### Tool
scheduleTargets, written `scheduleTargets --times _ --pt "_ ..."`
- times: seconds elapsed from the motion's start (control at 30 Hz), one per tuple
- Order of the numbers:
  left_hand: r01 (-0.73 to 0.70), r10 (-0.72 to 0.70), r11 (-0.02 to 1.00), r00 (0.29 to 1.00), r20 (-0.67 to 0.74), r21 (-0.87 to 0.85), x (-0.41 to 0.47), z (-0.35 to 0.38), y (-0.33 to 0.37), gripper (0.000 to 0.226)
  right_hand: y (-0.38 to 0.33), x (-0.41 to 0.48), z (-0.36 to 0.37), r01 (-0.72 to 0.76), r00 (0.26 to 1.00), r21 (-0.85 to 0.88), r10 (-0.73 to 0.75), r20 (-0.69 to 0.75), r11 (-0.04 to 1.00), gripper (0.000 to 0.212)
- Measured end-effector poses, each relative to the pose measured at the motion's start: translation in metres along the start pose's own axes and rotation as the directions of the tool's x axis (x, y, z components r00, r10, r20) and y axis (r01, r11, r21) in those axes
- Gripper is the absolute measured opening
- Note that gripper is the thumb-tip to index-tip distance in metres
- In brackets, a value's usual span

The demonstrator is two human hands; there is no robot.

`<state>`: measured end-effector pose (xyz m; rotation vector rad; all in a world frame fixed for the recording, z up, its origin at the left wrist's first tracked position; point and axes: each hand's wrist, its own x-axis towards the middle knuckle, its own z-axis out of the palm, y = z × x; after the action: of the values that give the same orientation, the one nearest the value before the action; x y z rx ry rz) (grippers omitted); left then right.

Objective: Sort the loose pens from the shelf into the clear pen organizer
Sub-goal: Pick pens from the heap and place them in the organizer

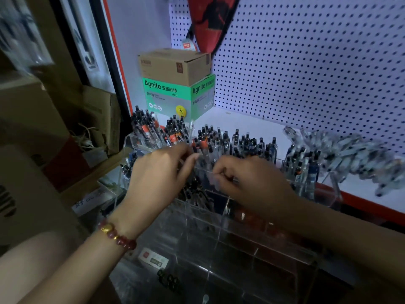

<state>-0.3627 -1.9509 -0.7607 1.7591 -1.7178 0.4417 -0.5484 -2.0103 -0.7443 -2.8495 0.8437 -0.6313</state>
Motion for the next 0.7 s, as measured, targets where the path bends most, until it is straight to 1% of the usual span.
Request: scheduleTargets --times 0.07,0.13,0.2,0.23,0.3,0.37,0.43,0.5,0.53,0.6,0.7 --pt "-0.083 0.082 0.995 0.996 -0.019 -0.050 0.019 -0.012 0.012 0.027 0.007 0.002 -0.026 0.014 0.981 0.050 -0.004 -0.194 0.999 0.009" --pt "-0.143 0.141 0.985 0.990 -0.026 -0.096 0.039 -0.020 0.027 0.022 0.020 0.005 -0.053 -0.019 0.937 0.133 0.064 -0.345 0.991 0.005" --pt "-0.184 0.181 0.972 0.983 -0.027 -0.148 0.062 -0.021 0.042 0.018 0.039 0.008 -0.078 -0.073 0.896 0.251 0.174 -0.408 0.965 0.005" --pt "-0.199 0.200 0.961 0.980 -0.017 -0.191 0.074 -0.019 0.049 0.017 0.052 0.009 -0.088 -0.100 0.875 0.272 0.214 -0.434 0.957 0.006" --pt "-0.225 0.241 0.929 0.970 0.021 -0.294 0.101 -0.008 0.063 0.015 0.087 0.012 -0.102 -0.191 0.849 0.226 0.277 -0.450 0.955 0.007" --pt "-0.230 0.268 0.903 0.962 0.059 -0.363 0.126 0.010 0.074 0.013 0.132 0.015 -0.103 -0.334 0.839 0.192 0.384 -0.386 0.923 0.013" --pt "-0.218 0.281 0.883 0.955 0.095 -0.415 0.148 0.033 0.084 0.011 0.178 0.015 -0.092 -0.501 0.818 0.143 0.521 -0.243 0.854 0.028" --pt "-0.188 0.273 0.875 0.952 0.135 -0.446 0.162 0.055 0.091 0.012 0.211 0.013 -0.073 -0.613 0.787 0.007 0.612 -0.081 0.790 0.032" --pt "-0.169 0.265 0.872 0.952 0.153 -0.460 0.167 0.065 0.095 0.011 0.221 0.011 -0.066 -0.637 0.771 -0.086 0.635 -0.047 0.766 0.030" --pt "-0.121 0.235 0.864 0.956 0.178 -0.489 0.170 0.082 0.099 0.011 0.230 0.012 -0.059 -0.644 0.754 -0.237 0.656 -0.035 0.727 0.029" --pt "-0.071 0.201 0.868 0.955 0.217 -0.491 0.168 0.096 0.100 0.014 0.233 0.020 -0.054 -0.633 0.724 -0.356 0.688 0.041 0.687 0.049"
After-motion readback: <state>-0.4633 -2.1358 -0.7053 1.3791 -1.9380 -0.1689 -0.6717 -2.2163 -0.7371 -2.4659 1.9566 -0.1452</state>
